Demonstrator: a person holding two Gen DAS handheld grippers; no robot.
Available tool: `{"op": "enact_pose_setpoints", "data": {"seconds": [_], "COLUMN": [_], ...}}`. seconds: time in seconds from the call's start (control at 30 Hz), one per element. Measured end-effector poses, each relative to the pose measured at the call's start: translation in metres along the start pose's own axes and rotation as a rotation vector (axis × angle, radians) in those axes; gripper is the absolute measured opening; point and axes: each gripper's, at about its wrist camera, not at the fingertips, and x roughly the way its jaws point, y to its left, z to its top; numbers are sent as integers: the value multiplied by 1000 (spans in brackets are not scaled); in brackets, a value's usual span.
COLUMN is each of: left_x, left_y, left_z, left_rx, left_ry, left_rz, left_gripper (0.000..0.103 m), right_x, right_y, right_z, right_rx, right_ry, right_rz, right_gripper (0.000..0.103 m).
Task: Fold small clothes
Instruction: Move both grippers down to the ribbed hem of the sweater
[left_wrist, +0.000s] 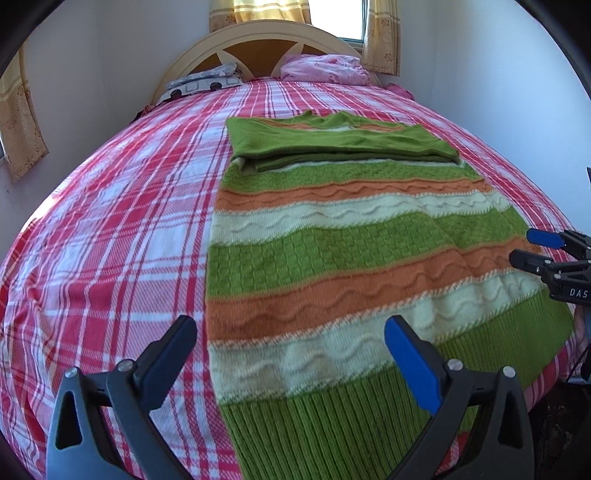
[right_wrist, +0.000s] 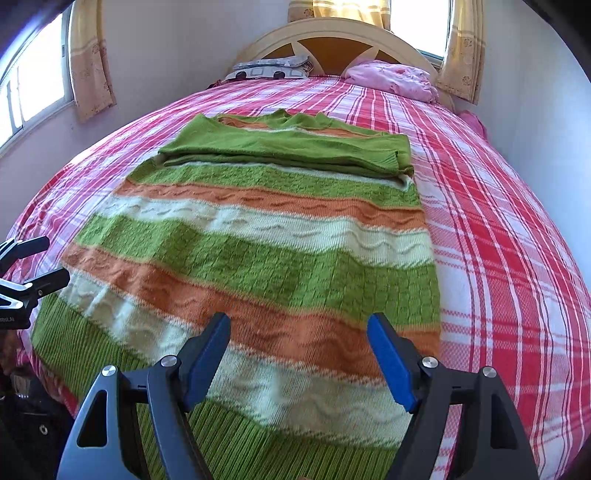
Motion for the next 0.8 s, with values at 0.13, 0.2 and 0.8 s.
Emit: {"op": "enact_pose_setpoints", "data": {"seconds": [0.13, 0.2, 0.8], "left_x": [-1, 0, -21], "left_y": [-3, -1, 27], "left_z": [-9, -11, -36], "left_rx": [2, -7, -165], "left_ry": [18, 29, 53], "left_rz": [-4, -14, -158], "left_gripper": [103, 103, 90], "right_x": [-6, -9, -41], "right_y": [2, 2, -14], "right_z": [-12, -16, -52], "right_rx": [-1, 6, 82], "right_ry": [6, 5, 12], "right_rz": [0, 3, 25], "right_gripper": [77, 77, 77]}}
